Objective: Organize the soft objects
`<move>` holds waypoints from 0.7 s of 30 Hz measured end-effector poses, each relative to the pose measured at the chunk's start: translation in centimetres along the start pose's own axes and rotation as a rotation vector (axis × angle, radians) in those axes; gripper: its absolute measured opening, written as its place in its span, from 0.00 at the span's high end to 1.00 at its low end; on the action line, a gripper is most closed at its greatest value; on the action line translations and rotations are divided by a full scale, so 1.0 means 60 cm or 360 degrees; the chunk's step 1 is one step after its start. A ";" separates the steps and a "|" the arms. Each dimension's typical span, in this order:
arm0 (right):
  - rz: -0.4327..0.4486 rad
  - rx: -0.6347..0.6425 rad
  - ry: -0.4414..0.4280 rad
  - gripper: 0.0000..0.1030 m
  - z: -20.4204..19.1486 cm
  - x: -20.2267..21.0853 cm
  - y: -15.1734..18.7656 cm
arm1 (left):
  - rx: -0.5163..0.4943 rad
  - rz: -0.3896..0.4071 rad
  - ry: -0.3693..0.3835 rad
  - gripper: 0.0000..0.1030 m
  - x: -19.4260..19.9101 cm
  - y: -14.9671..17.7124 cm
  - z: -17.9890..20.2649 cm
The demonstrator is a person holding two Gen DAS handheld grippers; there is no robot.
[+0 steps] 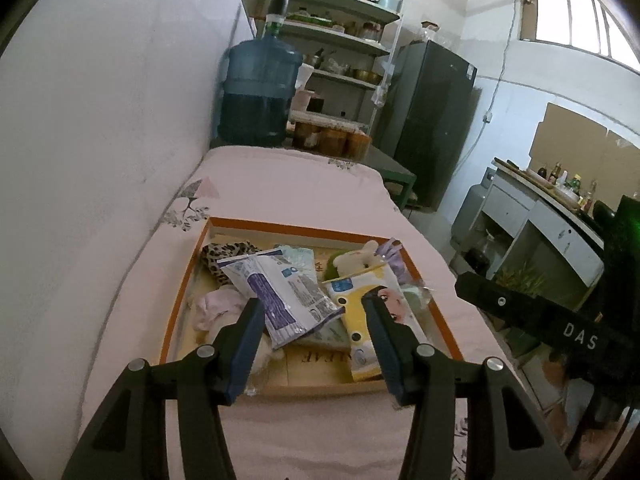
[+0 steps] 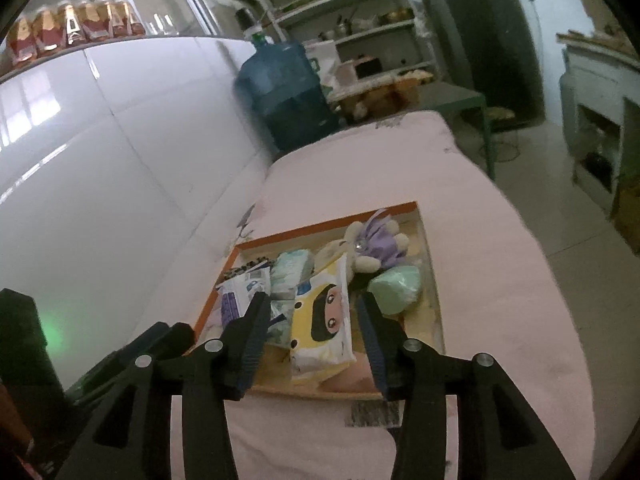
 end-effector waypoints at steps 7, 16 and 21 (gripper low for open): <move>0.0062 0.0035 0.0123 0.47 -0.028 0.053 0.031 | -0.0021 0.0043 -0.0028 0.49 0.055 0.019 0.014; 0.0127 0.0062 0.0205 0.34 -0.058 0.113 0.071 | -0.0022 0.0104 -0.0107 0.49 0.124 0.050 0.026; 0.0195 0.0117 0.0276 0.33 -0.082 0.151 0.098 | -0.0017 0.0146 -0.0198 0.49 0.164 0.071 0.032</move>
Point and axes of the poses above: each gripper's, at about its wrist camera, not at the fingertips, and x roughly against the way its jaws point, z to its right, y to its underside, the point moved 2 cm from there along -x, roughly the way its jaws point, and after that the axes turned 7 degrees about -z, right-handed, at the moved point
